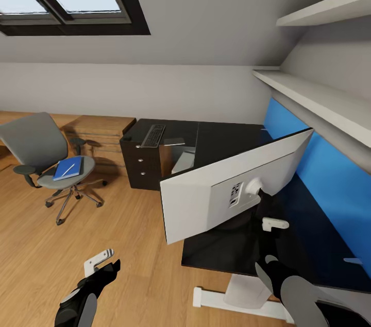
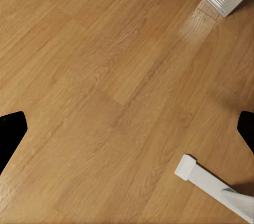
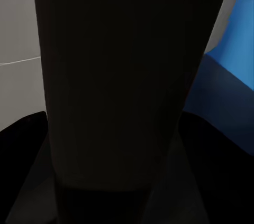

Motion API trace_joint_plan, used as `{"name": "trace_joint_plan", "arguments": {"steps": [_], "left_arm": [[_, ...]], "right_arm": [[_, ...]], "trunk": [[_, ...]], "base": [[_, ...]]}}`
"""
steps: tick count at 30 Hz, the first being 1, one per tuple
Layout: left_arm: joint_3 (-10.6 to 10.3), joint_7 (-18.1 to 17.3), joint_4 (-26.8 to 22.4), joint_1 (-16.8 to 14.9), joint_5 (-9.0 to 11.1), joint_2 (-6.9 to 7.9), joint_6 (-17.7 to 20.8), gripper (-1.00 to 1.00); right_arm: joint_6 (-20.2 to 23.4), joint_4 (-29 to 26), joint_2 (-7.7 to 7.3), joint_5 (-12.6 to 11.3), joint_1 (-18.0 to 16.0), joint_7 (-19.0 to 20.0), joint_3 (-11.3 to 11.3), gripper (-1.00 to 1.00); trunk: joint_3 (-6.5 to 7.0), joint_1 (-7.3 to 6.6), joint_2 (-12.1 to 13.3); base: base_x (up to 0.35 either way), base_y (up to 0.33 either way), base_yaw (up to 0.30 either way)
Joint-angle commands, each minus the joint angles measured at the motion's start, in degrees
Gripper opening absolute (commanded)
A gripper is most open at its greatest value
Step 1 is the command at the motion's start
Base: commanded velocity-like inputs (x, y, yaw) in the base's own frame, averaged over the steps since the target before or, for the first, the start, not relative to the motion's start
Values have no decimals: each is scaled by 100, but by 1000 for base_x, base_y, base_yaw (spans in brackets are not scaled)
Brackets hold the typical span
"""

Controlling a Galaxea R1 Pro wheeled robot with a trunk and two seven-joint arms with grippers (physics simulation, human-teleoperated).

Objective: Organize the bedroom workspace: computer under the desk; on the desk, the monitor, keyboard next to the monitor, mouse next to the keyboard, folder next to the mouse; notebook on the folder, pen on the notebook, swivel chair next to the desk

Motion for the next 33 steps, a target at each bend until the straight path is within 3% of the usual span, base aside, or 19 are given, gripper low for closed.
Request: {"name": "trace_joint_plan", "arguments": {"steps": [1,4,6,10,20,24,25,33], "left_arm": [[4,33,-7,-5,60,-4,26,100],[-43,33,48,-5,60,-4,26,100],[-219,46,94,-5,60,9,26,100],[-272,50,103,-5,59,13,26,100],[-285,51,106,-5,52,14,26,100],[-244,52,-28,-5,53,-65,23,100],[-244,52,-60,-5,53,-65,23,100],[-228,78,-323,-5,62,-76,105,100]], "right_arm": [[-12,10,2,92,-5,-18,32,-100],[-41,12,1,92,-8,-13,32,-100],[-49,14,2,99,-6,-10,32,-100],[-51,16,2,100,-6,-4,32,-100],[-51,13,2,100,-7,0,32,-100],[-103,21,117,-97,9,19,-24,-100],[-116,21,117,-75,9,19,-96,-100],[-132,24,171,-149,15,18,-13,-100]], "trunk": [[-13,4,-12],[-13,4,-12],[-13,4,-12],[-13,4,-12],[-13,4,-12],[-13,4,-12],[-13,4,-12],[-12,4,-12]], "base": [[0,0,0],[0,0,0],[0,0,0],[0,0,0],[0,0,0],[0,0,0],[0,0,0],[0,0,0]]}}
